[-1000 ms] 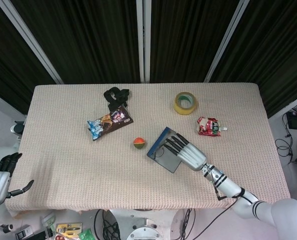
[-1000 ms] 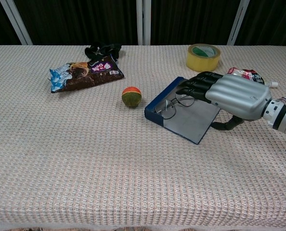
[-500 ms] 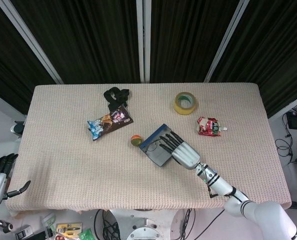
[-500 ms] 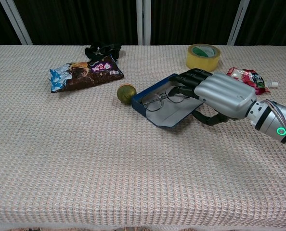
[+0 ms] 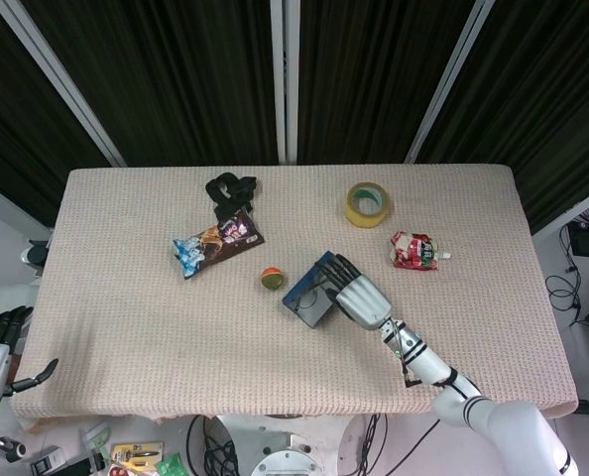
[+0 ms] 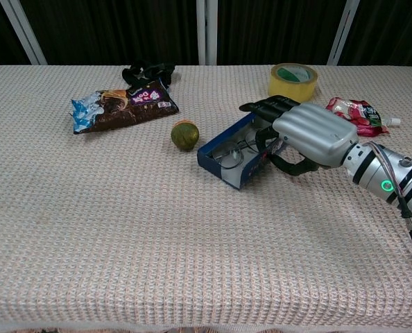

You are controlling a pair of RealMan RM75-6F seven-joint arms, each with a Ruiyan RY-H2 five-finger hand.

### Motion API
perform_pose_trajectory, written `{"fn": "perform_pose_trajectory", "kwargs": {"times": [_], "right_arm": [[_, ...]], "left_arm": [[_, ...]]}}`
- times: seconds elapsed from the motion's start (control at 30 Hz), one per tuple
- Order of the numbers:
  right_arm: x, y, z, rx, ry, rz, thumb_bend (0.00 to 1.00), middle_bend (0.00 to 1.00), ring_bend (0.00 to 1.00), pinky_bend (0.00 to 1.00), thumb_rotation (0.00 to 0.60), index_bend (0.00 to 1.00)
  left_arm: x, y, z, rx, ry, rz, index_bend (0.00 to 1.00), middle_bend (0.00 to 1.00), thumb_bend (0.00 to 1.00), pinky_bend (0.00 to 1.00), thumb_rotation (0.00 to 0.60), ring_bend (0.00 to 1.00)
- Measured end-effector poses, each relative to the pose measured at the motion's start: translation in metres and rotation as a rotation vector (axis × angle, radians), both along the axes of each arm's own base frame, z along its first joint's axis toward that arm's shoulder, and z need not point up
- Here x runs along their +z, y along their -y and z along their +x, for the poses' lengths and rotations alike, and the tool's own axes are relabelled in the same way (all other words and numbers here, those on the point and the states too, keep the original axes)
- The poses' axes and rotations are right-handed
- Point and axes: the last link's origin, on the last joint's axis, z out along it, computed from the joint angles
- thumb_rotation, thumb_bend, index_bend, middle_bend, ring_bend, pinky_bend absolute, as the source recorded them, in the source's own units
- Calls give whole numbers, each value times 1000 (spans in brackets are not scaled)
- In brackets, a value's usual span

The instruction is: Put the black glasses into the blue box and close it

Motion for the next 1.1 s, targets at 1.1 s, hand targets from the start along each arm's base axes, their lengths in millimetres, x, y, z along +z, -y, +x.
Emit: {"fn": "perform_pose_trajectory", "kwargs": {"times": [1.1], "right_arm": [[53,-29,-38,24,-20,-74,421,31,0,0,600,886]], "left_arm": [[-3,-3,2,7,15,-27,79,72,202,235,294,88]]}}
